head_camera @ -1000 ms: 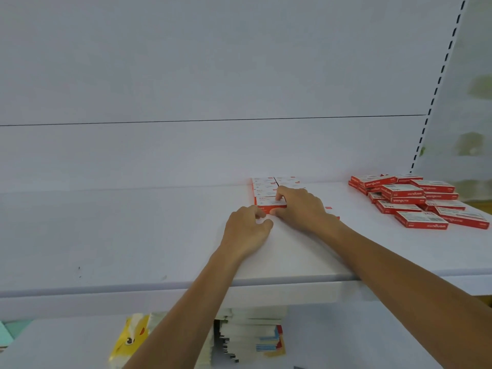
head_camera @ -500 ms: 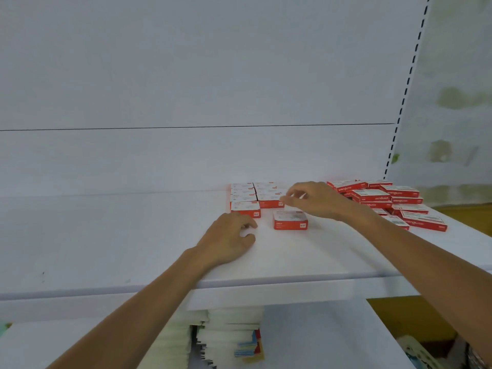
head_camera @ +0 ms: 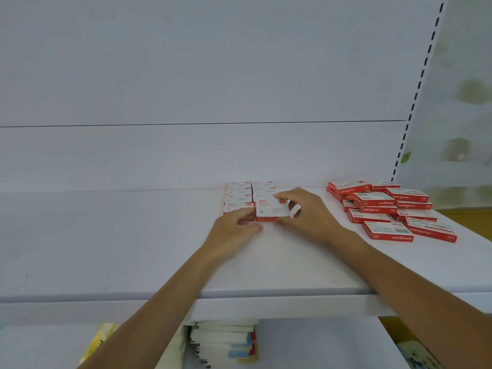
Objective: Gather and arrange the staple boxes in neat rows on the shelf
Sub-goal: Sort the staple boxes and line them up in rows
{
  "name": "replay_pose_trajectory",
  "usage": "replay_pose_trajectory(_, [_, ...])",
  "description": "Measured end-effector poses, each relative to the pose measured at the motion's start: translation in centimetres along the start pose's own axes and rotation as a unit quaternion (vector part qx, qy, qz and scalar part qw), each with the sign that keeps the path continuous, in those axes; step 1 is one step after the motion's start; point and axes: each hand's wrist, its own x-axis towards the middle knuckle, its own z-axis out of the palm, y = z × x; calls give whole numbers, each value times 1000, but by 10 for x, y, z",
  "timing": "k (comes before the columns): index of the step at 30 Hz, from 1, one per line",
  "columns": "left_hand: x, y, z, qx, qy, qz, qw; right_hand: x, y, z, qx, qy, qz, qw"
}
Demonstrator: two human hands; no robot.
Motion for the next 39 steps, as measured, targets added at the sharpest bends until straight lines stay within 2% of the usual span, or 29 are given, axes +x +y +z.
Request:
replay_pose_trajectory(3, [-4, 3, 2, 31, 71, 30, 997, -1, 0, 4, -26, 98, -64, 993])
replay_pose_trajectory(5, [-8, 5, 5, 101, 72, 86, 989, -1, -2, 2, -28, 143, -88, 985])
replay_pose_trajectory(8, [-10, 7, 7, 163, 63, 121, 977, -1, -1, 2, -32, 159, -93, 982])
replay_pose_trajectory(14, [-14, 7, 8, 193, 53, 154, 968, -3, 1, 4, -33, 171, -99, 980])
replay_pose_trajectory(17, [-15, 6, 8, 212, 40, 152, 964, -5, 4, 6, -30, 147, -70, 986])
replay_pose_trajectory(21, [-13, 1, 12, 271, -4, 117, 956, -10, 3, 7, -35, 21, 21, 999])
replay_pose_trajectory(23, [-12, 0, 13, 284, -24, 80, 955, -11, 2, 8, -71, -11, 37, 997])
replay_pose_trajectory(34, [-17, 8, 12, 307, -38, 63, 949, 13, -17, 9, -170, -62, 144, 973])
replay_pose_trajectory(39, [-15, 5, 12, 319, -38, 75, 944, 11, -23, 24, -200, -27, 151, 968])
